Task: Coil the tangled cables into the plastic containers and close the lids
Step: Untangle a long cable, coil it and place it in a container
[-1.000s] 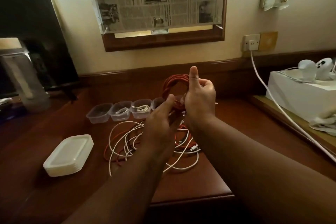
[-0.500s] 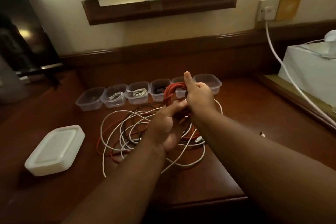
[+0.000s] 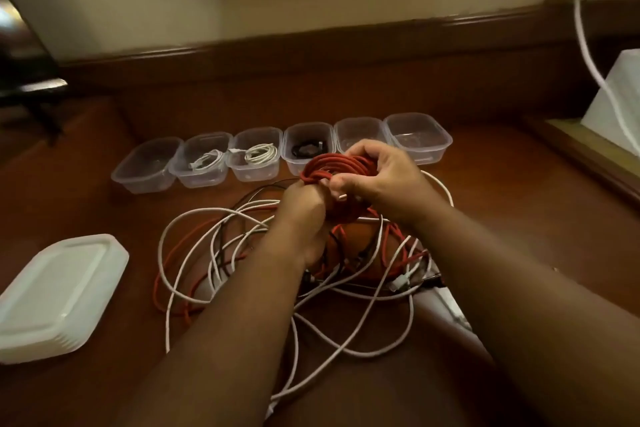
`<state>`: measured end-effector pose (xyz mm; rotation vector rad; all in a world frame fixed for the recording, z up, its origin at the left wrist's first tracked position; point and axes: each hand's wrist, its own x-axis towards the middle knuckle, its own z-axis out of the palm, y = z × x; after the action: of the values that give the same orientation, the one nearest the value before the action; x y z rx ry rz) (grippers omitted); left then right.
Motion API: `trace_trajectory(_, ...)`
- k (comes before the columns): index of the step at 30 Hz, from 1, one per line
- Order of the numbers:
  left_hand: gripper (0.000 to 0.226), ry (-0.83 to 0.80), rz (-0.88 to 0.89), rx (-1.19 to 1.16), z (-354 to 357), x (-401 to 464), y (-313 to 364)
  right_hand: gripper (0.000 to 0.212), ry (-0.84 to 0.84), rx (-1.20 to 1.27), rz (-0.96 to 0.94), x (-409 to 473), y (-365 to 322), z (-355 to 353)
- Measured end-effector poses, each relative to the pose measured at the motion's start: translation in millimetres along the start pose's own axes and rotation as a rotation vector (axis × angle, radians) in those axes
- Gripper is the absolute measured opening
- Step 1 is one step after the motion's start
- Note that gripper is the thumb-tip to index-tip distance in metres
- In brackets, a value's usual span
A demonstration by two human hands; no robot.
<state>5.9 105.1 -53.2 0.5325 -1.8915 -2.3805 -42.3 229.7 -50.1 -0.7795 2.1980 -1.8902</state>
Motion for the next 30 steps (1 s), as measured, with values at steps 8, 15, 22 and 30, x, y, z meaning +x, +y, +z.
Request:
trace_trajectory(8, 0.039, -0.143, -0.041, 0.087, -4, 17, -15, 0.012, 0.090, -0.195, 0.031, 5, 32, -21)
trace_trajectory(15, 0.035, -0.175, 0.019, 0.390, -22, 25, -17, 0.006, 0.160, -0.664, -0.093, 1, 38, -20)
trace_trajectory(22, 0.030, -0.013, 0.115, 0.254, -18, 23, -18, 0.014, 0.284, -0.649, -0.116, 10, 52, -25)
trace_trajectory(30, 0.013, -0.130, 0.116, 0.360, -18, 20, -21, 0.027, 0.356, -0.325, 0.060, 9, 49, -29)
